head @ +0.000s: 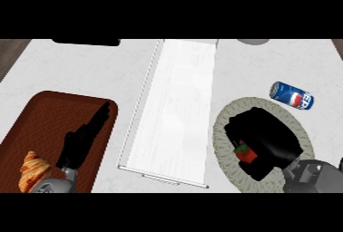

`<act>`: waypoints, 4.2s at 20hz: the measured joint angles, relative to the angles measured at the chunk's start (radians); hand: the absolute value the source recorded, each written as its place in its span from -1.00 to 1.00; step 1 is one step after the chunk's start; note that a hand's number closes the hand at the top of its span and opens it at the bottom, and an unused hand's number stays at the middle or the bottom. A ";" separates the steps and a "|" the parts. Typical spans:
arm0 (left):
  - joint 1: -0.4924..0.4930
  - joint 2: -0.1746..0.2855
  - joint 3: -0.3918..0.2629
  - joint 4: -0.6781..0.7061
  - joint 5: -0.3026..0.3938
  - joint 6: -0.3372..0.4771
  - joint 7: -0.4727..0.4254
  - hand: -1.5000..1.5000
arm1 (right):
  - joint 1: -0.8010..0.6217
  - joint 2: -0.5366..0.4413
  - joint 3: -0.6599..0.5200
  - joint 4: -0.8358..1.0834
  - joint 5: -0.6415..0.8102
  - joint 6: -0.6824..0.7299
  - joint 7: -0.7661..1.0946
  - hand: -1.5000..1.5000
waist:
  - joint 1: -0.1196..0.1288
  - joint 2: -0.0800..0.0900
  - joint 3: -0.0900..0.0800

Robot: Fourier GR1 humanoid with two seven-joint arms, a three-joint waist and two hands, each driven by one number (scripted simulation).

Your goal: Pick the bell pepper from the placemat and place it in the tiered shelf

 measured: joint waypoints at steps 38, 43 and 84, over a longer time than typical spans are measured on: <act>0.023 -0.015 0.034 -0.016 -0.029 0.005 0.024 0.00 | -1.154 0.360 -0.344 1.165 -0.292 -0.033 -0.547 1.00 | -0.042 -0.014 -0.006; 0.029 -0.021 0.034 -0.020 -0.036 0.006 0.024 0.00 | -1.186 0.449 -0.313 1.253 -0.240 -0.074 -0.553 1.00 | -0.044 -0.014 -0.005; -0.023 -0.044 0.014 -0.024 -0.061 -0.015 0.009 0.00 | -1.129 0.014 -0.756 1.626 -0.885 0.124 -0.367 -1.00 | 0.024 0.034 -0.002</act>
